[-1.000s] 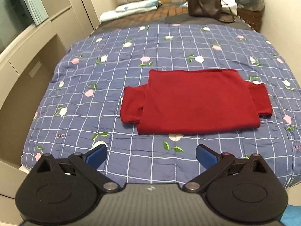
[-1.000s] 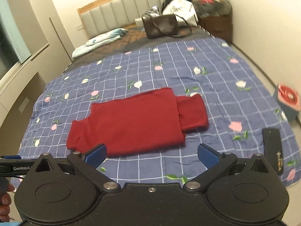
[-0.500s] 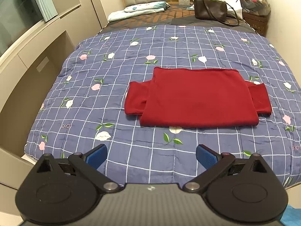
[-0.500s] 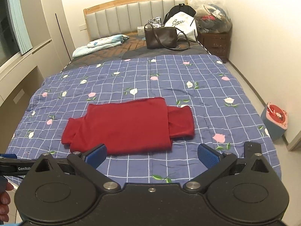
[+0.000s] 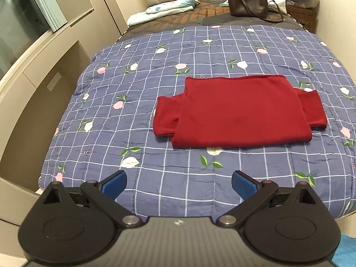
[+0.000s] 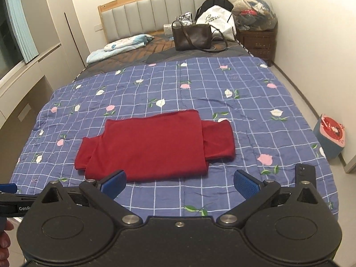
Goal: Fold small clothes
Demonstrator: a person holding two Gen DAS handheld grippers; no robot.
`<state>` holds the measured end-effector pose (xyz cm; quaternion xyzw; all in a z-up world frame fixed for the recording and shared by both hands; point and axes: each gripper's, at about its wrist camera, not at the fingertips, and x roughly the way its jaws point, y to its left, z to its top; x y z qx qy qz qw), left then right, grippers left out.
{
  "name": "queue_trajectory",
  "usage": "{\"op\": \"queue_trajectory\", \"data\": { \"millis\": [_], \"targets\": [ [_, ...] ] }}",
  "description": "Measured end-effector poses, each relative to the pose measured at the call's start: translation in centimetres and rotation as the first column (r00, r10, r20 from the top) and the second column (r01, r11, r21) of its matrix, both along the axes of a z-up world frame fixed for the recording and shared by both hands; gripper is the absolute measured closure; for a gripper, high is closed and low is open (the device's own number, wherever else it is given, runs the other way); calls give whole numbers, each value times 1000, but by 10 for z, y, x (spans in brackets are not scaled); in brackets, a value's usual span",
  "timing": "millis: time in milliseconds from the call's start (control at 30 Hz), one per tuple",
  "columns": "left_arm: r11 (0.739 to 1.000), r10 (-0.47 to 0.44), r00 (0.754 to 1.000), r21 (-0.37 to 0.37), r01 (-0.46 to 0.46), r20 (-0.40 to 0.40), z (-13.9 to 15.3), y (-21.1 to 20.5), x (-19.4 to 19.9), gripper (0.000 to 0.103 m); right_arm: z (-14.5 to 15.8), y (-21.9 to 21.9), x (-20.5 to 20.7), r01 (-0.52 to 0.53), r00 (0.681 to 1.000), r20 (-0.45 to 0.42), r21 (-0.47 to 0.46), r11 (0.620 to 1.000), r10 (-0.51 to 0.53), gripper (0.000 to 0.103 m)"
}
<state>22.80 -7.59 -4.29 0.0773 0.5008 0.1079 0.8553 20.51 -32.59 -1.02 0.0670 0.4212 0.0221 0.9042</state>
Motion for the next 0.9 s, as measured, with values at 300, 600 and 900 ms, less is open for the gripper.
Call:
{"op": "queue_trajectory", "data": {
  "millis": [300, 600, 900],
  "targets": [
    [1000, 22, 999, 4, -22, -35, -12, 24, 40, 1, -16, 24, 46, -32, 998, -63, -10, 999, 32, 1],
    [999, 32, 998, -13, -33, -61, -22, 48, 103, 1, -36, 47, 103, -36, 989, -142, -43, 998, 29, 1],
    [998, 17, 995, -64, -23, -96, -37, 72, 154, 1, -55, 66, 137, -13, 976, -216, -92, 996, -7, 1]
  ]
}}
